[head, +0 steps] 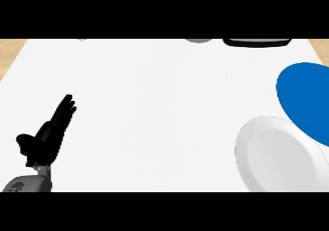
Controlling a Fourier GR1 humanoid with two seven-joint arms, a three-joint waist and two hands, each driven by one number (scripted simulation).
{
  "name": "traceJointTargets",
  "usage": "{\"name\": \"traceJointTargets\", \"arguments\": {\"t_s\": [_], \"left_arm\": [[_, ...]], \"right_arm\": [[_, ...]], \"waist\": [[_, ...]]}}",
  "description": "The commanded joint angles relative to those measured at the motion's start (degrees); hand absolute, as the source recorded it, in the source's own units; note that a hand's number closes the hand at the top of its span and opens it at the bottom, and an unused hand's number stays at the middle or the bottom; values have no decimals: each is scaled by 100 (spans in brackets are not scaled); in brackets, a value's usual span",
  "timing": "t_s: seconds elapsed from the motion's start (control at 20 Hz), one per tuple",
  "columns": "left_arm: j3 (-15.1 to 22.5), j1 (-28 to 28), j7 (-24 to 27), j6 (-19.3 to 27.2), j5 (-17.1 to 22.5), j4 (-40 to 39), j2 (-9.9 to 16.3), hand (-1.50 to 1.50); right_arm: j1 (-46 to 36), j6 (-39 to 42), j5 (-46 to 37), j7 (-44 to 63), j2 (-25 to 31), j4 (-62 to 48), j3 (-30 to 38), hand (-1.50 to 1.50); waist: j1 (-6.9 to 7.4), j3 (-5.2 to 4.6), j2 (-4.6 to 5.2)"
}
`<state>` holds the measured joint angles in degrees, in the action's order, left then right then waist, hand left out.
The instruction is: Pick the croissant from the plate and place it in the plate
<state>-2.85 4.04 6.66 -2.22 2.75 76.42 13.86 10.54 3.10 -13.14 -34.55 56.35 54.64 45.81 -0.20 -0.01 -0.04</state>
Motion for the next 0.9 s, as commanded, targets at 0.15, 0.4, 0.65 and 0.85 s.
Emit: {"name": "traceJointTargets", "arguments": {"t_s": [0.15, 0.4, 0.65, 0.85], "left_arm": [[-61, -62, 127, -205, -28, -86, 35, 0], [-1, -203, -192, -158, -60, 420, -13, 0], [-152, -85, 122, -241, -81, -11, 33, 0], [-328, 312, -32, -334, 15, -234, 104, 0]], "right_arm": [[-1079, 136, -254, 740, 314, 15, -594, 150], [-1673, 352, -344, 1251, 55, 335, -1177, 150], [-2444, -25, -698, 1685, -615, 422, -1946, 150], [-3024, -277, -1050, 1860, -856, 46, -2331, 150]], "waist": [[79, 1, 14], [96, 1, 7], [98, -1, 16], [73, 1, 17]]}}
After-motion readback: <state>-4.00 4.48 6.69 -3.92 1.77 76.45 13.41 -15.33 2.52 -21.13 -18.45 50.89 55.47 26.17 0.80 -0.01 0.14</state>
